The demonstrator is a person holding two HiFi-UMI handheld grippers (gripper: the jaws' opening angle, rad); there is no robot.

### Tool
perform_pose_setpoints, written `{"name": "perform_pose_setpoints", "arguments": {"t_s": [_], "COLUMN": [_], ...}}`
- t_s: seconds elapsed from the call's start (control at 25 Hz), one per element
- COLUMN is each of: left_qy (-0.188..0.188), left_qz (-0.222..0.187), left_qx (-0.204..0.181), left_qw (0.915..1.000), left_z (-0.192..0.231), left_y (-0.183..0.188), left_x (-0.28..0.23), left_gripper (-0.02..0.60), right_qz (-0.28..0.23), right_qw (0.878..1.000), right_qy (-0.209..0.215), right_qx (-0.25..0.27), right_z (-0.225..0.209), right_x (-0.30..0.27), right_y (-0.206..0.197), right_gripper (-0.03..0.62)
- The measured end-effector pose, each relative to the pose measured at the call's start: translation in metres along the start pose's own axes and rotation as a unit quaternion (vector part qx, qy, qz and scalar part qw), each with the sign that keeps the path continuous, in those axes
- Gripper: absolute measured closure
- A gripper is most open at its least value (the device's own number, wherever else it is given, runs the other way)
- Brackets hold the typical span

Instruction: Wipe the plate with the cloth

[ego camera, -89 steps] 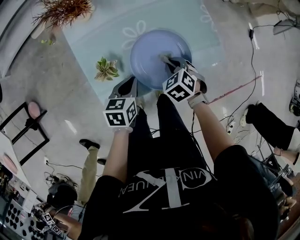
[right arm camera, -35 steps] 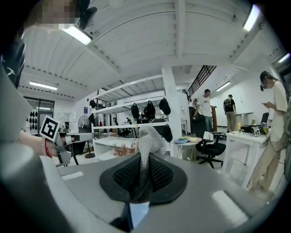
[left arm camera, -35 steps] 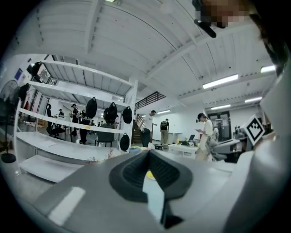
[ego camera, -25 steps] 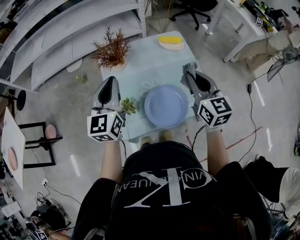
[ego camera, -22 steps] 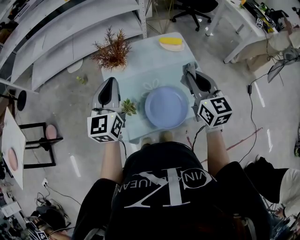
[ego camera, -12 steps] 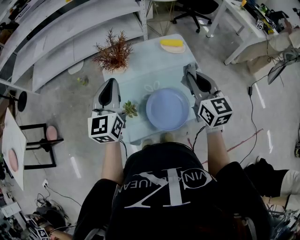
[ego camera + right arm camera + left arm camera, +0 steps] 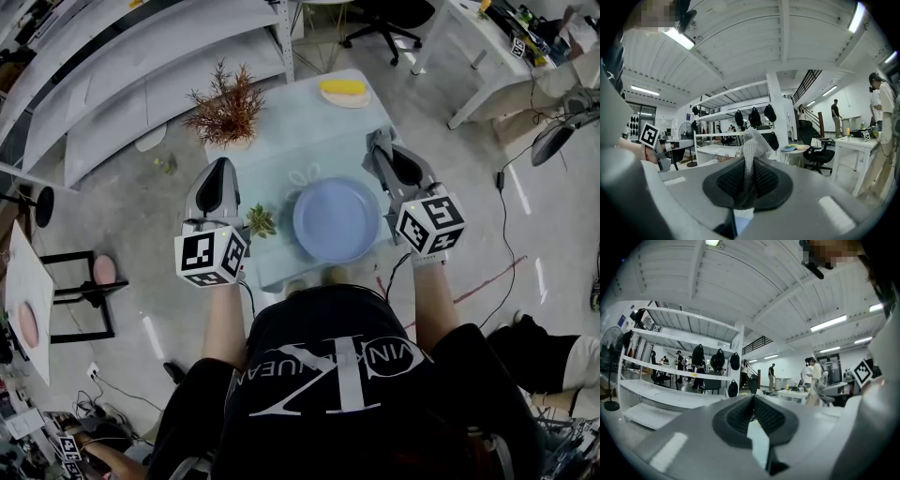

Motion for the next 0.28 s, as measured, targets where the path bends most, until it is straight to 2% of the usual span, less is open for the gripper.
{"name": "perform_pose_setpoints", "arguments": {"t_s": [0.28], "left_qy": [0.0], "left_qz": [0.002], "left_qx": [0.001], "left_qw": [1.0], "left_z": [0.0013], "left_y": [-0.0021], "left_x": [-0.0001], "left_gripper": [0.581], "right_qz": [-0.005], "right_qw": [1.0], "right_qy": [-0.003], "right_qx": [-0.003], "right_z": [-0.0001], "right_x": [0.0013], "right_y": [-0.0017], "right_gripper": [0.556]}}
Point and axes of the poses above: the fingertips, and each gripper's own axes: x backward along the fingers, z to its left, y out of its top, the point moved 7 cm from there along x, backward along the fingers, and after that the axes turned 15 degrees about -z, right-handed, at the moved point
